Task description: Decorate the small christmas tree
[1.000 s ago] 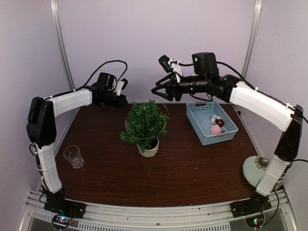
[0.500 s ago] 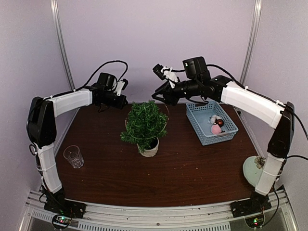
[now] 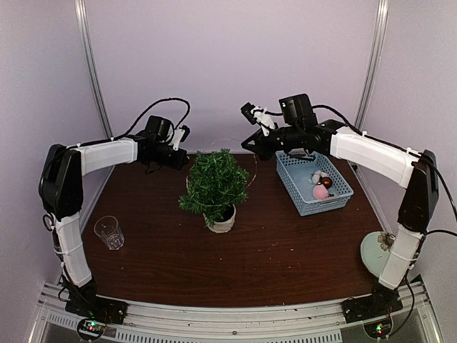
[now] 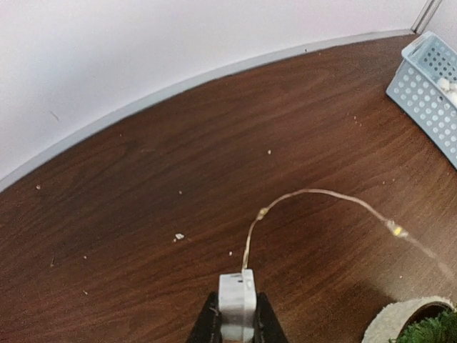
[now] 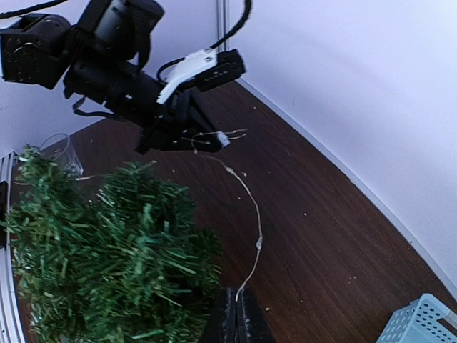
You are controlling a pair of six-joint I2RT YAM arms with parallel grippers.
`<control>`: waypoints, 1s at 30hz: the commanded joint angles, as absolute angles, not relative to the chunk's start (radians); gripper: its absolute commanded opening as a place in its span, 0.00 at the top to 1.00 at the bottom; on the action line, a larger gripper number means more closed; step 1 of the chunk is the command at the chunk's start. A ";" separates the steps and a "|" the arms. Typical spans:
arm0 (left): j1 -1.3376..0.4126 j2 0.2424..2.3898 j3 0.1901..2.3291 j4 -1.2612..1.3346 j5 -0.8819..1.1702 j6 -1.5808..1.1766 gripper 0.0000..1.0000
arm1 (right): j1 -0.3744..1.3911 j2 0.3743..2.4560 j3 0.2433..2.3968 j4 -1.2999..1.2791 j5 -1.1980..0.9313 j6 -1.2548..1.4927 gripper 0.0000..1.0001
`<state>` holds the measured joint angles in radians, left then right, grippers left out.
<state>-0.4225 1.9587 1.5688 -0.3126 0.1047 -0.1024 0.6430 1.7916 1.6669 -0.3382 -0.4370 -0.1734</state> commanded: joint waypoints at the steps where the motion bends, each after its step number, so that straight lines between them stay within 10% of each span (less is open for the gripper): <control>1: -0.425 1.897 1.495 -0.247 0.079 -0.107 1.00 | 0.618 1.809 1.653 -0.290 -0.458 -0.104 1.00; 30: -0.413 1.611 1.024 -0.379 -0.179 -0.192 1.00 | 0.606 1.973 1.710 -0.330 -0.482 -0.063 0.82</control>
<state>-0.4179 1.6241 1.0615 -0.3500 -0.1371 -0.1722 0.6090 1.9568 1.6806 -0.3298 -0.4713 -0.0738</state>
